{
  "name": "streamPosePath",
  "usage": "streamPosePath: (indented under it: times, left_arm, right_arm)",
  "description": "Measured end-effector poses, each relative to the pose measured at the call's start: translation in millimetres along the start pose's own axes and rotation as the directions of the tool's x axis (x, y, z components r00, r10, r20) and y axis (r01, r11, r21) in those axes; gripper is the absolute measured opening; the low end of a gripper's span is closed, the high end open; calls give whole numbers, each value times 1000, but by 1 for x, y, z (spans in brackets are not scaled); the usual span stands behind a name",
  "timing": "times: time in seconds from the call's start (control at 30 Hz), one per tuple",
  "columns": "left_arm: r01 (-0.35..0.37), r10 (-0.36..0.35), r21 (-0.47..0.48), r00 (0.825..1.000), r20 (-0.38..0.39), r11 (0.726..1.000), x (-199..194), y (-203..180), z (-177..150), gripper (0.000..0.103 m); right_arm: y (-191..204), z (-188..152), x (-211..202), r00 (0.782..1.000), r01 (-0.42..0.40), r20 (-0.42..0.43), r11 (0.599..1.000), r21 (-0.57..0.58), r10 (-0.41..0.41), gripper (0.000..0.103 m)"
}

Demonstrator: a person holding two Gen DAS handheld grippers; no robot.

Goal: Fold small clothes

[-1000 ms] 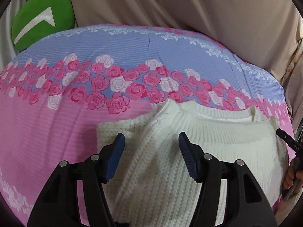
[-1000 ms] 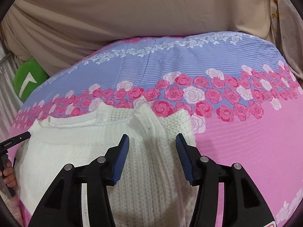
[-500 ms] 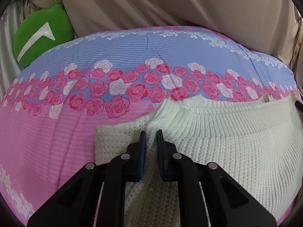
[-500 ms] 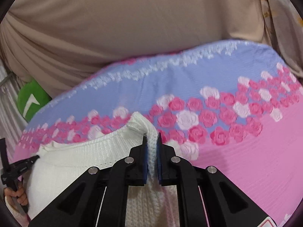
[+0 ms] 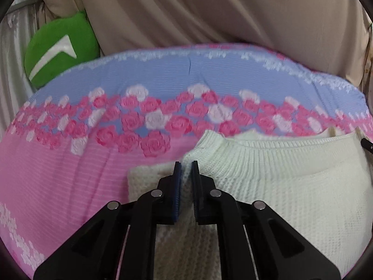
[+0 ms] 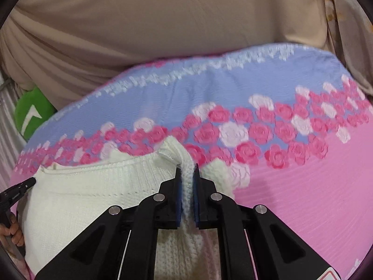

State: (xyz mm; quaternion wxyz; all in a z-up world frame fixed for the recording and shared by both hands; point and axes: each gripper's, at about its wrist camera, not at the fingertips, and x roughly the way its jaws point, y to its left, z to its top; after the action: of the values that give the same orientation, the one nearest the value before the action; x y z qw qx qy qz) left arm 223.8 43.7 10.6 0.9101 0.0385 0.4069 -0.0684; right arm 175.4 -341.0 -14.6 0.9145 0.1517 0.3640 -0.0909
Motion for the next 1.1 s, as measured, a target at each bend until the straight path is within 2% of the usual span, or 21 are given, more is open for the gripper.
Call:
streamPosePath:
  times: [0.07,0.2,0.3,0.33,0.37,0.43,0.53,0.57,0.63,0.7,0.73,0.8,0.87,0.93,1.0,1.03,1.1]
  left_arm:
    - [-16,16,10,1000,25,1000,-3,-3,1,8]
    - [-32,32,19,999,22,999,1,-4,-1,12]
    - [-2,3,-15,999,49,1000,-8,0,-5,16]
    - [1,1,-30,998,63,1000,-16,3,-6,17]
    - [-5,8,-38,997,82,999,-27,2,-8,18]
    - [-4,8,-31,992,126,1000,-59,-5,-16,17]
    - [89,-89,5,979,183,996,-106,-25,-36,21]
    - [133,-137,33,974,182,991,-117,-37,-46,25]
    - [195,-206,91,968,142,977,-124,-58,-65,25]
    - [216,-227,130,971,75,968,-117,-74,-83,27]
    - [203,-212,140,976,53,969,-112,-77,-90,27]
    - [141,-144,128,989,14,982,-101,-70,-102,27]
    - [128,-127,79,992,-7,989,-97,-44,-112,28]
    - [115,-115,35,993,-4,993,-104,-15,-120,27]
    - [71,-71,-9,997,-6,997,-112,9,-129,22]
    - [72,-72,-23,997,-12,997,-114,16,-132,22]
    - [72,-73,-37,997,-22,997,-116,21,-137,22]
  right_arm:
    - [-6,2,-2,1000,-20,-8,1000,24,20,6]
    - [-6,-2,-6,1000,-27,2,999,23,27,6]
    - [-6,-11,-37,996,-27,92,996,85,19,13]
    - [-1,-17,-55,991,-15,137,996,89,3,19]
    - [8,-19,-68,987,-16,163,997,70,4,19]
    - [36,-33,-95,979,-81,189,997,-7,81,19]
    - [96,-75,-108,962,-243,93,959,-145,258,19]
    - [121,-95,-106,954,-286,32,938,-198,298,19]
    - [158,-128,-96,932,-363,-90,895,-261,351,19]
    - [175,-150,-88,920,-389,-167,874,-293,353,11]
    - [176,-157,-85,932,-358,-171,880,-312,318,7]
    - [157,-159,-84,957,-283,-151,910,-303,248,6]
    - [115,-154,-90,968,-238,-128,948,-212,214,3]
    - [66,-153,-102,986,-154,-87,981,-116,144,0]
    - [17,-155,-115,993,-98,-61,995,-10,97,0]
    - [1,-157,-121,995,-82,-51,996,31,84,0]
    - [-14,-156,-131,997,-68,-36,995,78,71,0]
